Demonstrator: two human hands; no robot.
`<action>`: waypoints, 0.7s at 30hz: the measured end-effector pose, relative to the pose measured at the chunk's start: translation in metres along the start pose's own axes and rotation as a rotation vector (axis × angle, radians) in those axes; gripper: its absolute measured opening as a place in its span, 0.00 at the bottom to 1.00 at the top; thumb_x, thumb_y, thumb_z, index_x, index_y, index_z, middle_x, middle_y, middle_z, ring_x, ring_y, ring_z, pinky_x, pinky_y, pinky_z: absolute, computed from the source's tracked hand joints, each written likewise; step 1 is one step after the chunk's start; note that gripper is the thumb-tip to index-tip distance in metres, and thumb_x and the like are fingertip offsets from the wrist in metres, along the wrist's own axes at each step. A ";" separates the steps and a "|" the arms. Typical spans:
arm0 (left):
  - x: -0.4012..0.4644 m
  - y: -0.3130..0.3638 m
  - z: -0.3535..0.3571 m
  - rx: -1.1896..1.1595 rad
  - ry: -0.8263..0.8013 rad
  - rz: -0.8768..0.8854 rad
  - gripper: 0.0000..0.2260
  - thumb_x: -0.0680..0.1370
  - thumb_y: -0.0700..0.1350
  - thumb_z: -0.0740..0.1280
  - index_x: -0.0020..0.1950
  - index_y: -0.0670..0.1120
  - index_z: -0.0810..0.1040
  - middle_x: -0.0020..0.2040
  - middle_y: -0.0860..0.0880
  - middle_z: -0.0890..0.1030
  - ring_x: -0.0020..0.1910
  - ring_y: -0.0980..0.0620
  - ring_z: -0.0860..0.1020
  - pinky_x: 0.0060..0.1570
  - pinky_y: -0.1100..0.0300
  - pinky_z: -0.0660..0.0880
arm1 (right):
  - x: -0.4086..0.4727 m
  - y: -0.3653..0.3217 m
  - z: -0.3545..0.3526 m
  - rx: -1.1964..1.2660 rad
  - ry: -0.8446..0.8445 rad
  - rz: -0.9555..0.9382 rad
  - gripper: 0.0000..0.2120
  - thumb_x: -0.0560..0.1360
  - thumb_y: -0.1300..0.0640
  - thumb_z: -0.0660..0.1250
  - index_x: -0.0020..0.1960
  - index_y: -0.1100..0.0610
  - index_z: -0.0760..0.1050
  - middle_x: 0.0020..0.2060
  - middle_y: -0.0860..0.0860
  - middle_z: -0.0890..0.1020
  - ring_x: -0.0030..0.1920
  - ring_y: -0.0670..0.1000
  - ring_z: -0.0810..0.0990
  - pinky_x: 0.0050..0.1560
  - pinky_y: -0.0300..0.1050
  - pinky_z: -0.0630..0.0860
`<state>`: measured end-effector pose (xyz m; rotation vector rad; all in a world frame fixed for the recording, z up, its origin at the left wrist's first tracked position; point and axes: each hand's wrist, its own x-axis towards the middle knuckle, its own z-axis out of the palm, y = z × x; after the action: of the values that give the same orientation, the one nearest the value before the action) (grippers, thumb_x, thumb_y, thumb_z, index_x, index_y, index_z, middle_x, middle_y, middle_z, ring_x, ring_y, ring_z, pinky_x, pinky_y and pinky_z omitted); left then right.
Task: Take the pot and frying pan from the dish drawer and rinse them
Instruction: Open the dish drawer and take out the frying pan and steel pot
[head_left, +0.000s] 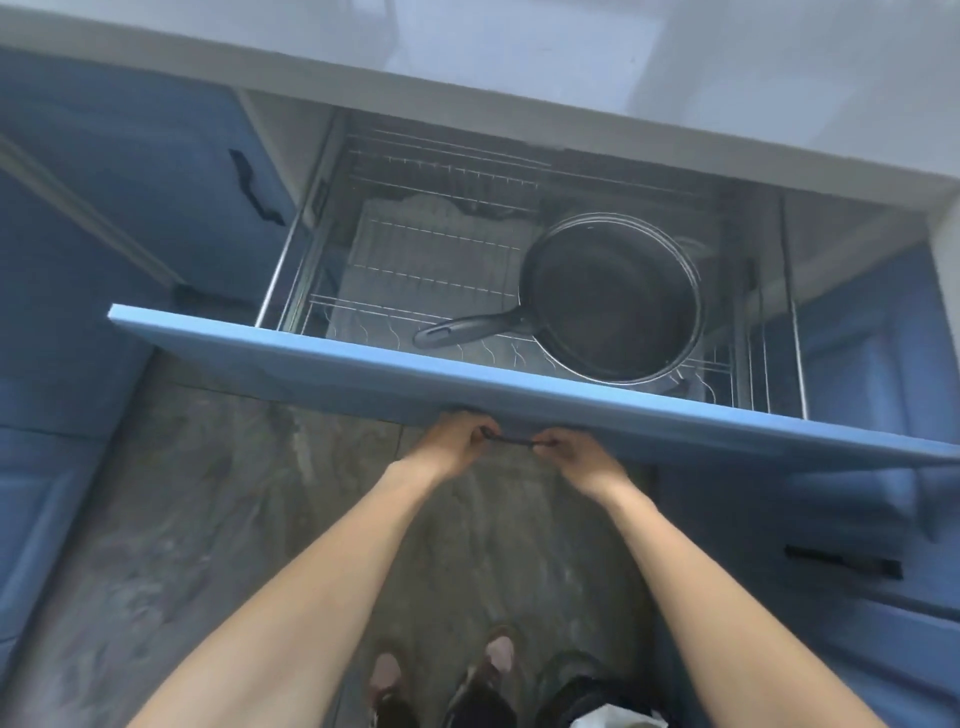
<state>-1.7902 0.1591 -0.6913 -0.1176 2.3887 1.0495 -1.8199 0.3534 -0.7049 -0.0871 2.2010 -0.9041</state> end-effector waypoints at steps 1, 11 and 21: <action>-0.006 -0.003 0.004 0.013 -0.013 -0.011 0.10 0.76 0.37 0.66 0.56 0.44 0.80 0.43 0.50 0.75 0.43 0.54 0.72 0.31 0.74 0.62 | -0.005 0.002 0.004 -0.026 0.000 0.016 0.06 0.76 0.52 0.65 0.49 0.42 0.77 0.47 0.44 0.81 0.52 0.48 0.79 0.57 0.45 0.72; -0.043 -0.024 0.027 0.026 -0.050 -0.046 0.11 0.76 0.41 0.64 0.56 0.51 0.79 0.53 0.48 0.82 0.52 0.48 0.79 0.46 0.60 0.71 | -0.049 0.007 0.039 -0.041 0.052 0.045 0.09 0.77 0.57 0.65 0.55 0.54 0.80 0.49 0.50 0.83 0.49 0.47 0.78 0.50 0.42 0.70; -0.065 -0.026 0.038 0.066 -0.081 -0.045 0.15 0.76 0.42 0.61 0.62 0.53 0.74 0.60 0.51 0.79 0.57 0.47 0.77 0.57 0.55 0.73 | -0.062 0.012 0.062 -0.012 0.184 0.059 0.09 0.77 0.56 0.63 0.56 0.52 0.79 0.47 0.50 0.82 0.51 0.52 0.79 0.47 0.42 0.71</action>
<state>-1.7108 0.1597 -0.6974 -0.1025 2.3337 0.9359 -1.7317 0.3465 -0.7034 0.0579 2.3652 -0.8970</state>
